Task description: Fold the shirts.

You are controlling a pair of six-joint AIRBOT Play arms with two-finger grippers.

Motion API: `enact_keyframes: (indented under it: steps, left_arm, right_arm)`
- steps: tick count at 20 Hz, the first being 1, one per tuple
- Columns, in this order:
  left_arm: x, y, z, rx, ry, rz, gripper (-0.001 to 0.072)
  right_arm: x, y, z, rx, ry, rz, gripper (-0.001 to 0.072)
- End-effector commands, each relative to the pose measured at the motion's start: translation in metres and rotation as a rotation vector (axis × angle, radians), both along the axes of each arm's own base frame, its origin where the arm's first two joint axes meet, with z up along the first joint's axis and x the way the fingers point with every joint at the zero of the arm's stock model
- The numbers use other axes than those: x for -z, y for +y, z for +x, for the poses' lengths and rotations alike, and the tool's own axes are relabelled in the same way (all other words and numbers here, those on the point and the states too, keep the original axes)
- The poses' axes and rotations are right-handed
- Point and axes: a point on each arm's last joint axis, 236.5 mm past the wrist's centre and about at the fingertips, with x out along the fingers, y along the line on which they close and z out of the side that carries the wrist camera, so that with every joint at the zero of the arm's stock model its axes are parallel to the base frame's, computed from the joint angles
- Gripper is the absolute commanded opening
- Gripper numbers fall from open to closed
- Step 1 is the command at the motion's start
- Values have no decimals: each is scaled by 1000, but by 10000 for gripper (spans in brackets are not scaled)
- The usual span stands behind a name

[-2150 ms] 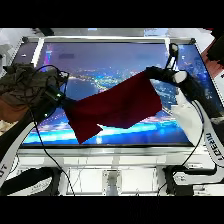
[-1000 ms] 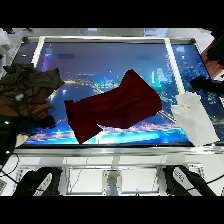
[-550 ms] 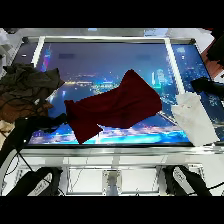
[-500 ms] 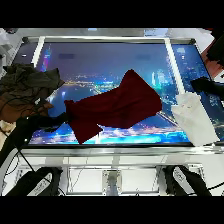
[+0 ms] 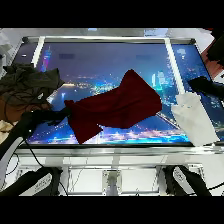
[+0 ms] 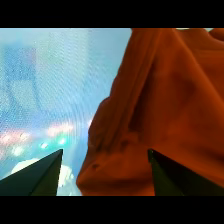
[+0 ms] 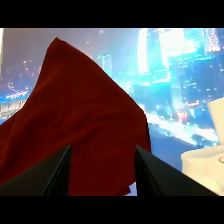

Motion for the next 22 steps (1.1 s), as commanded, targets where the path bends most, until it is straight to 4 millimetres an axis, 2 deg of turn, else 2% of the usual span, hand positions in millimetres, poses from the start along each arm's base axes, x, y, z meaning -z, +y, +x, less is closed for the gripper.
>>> enact_keyframes:
  steps: [1, 2, 3, 5, 7, 8, 11, 12, 14, 16, 17, 18, 19, 21, 22]
  left_arm:
    - [11, -2, -7, 53, 66, 13, 515]
    - [11, -2, -8, 58, 71, 17, 409]
    - [11, -1, -8, 58, 68, 19, 356]
    - [10, -1, -5, 56, 58, 20, 297]
    - [9, 0, -1, 56, 40, 24, 46]
    - [8, 0, 1, 52, 30, 24, 12]
    - [8, 0, 1, 52, 29, 24, 12]
    - [8, 0, 0, 53, 33, 23, 12]
    - [9, 0, -2, 55, 43, 22, 12]
    - [10, -1, -5, 59, 58, 21, 12]
    - [11, -1, -6, 60, 62, 20, 12]
    - [11, -1, -7, 60, 64, 20, 12]
    - [11, -1, -7, 60, 64, 20, 12]
    - [11, -1, -7, 60, 64, 20, 12]
    - [11, -1, -7, 60, 63, 21, 12]
  right_arm:
    - [1, 3, -2, -9, 7, 10, 444]
    - [1, 3, -2, -9, 6, 10, 445]
    - [1, 3, -2, -9, 6, 10, 444]
    - [1, 4, -2, -10, 7, 12, 445]
    - [2, 5, -3, -17, 16, 14, 445]
    - [4, 7, -5, -24, 25, 17, 444]
    - [17, 16, -14, -57, 80, 43, 444]
    - [34, 22, -21, -71, 129, 70, 445]
    - [85, 42, -42, -76, 266, 194, 445]
    - [144, 78, -69, -62, 414, 369, 445]
    - [163, 98, -79, -51, 460, 462, 445]
    - [179, 117, -86, -40, 485, 551, 445]
    - [192, 129, -89, -12, 493, 607, 444]
    - [211, 136, -90, 46, 493, 626, 435]
    - [221, 136, -91, 65, 499, 602, 386]
